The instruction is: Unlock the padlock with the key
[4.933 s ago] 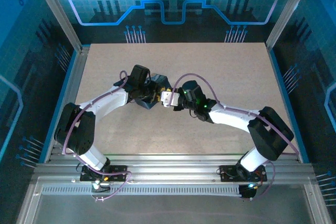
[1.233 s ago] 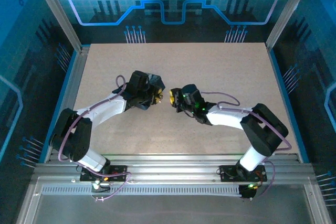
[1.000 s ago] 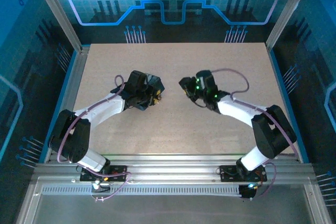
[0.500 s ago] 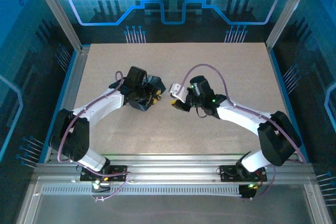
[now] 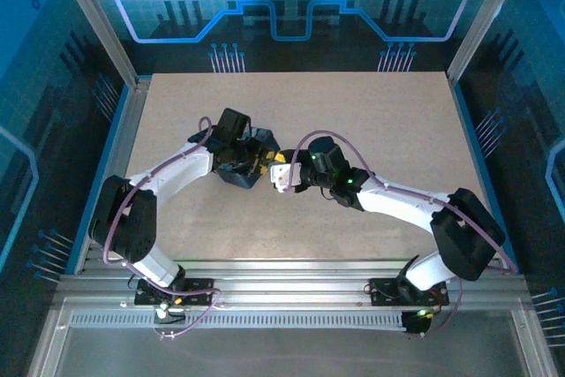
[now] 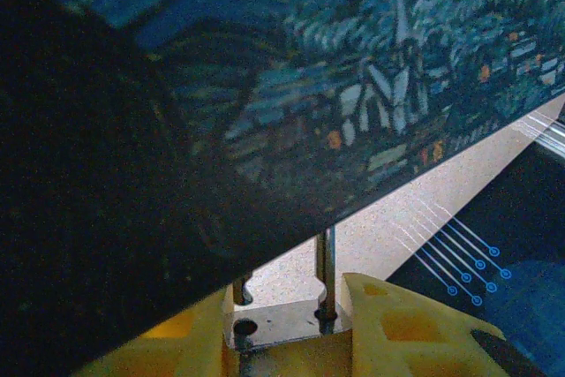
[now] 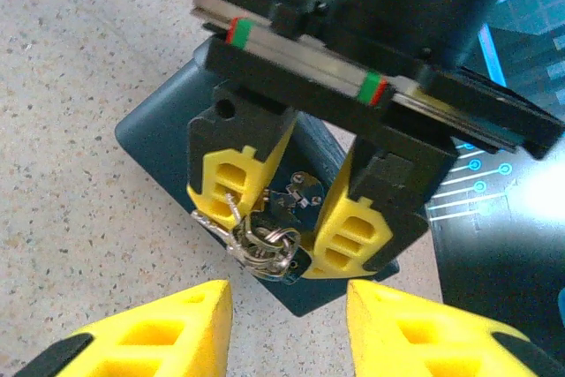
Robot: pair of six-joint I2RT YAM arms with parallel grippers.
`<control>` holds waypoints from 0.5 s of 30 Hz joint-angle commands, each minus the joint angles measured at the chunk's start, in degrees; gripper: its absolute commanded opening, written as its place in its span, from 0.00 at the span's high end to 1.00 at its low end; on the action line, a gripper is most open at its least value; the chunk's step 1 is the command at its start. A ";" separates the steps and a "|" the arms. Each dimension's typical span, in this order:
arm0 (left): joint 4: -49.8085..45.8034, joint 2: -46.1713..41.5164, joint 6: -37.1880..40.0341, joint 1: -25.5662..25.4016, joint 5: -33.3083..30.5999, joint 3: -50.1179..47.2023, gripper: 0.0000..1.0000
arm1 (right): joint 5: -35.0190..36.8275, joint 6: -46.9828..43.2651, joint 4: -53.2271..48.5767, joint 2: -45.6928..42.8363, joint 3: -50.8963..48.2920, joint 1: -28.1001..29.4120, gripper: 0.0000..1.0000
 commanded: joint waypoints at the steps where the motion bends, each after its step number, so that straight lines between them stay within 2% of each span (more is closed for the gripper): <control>1: -0.76 -0.14 0.86 0.38 1.80 2.20 1.00 | 0.34 -5.40 -1.25 1.70 0.69 0.41 0.61; 15: -0.33 -0.62 0.38 0.36 1.97 1.85 1.00 | -2.29 -5.91 -0.86 6.07 5.97 0.70 0.63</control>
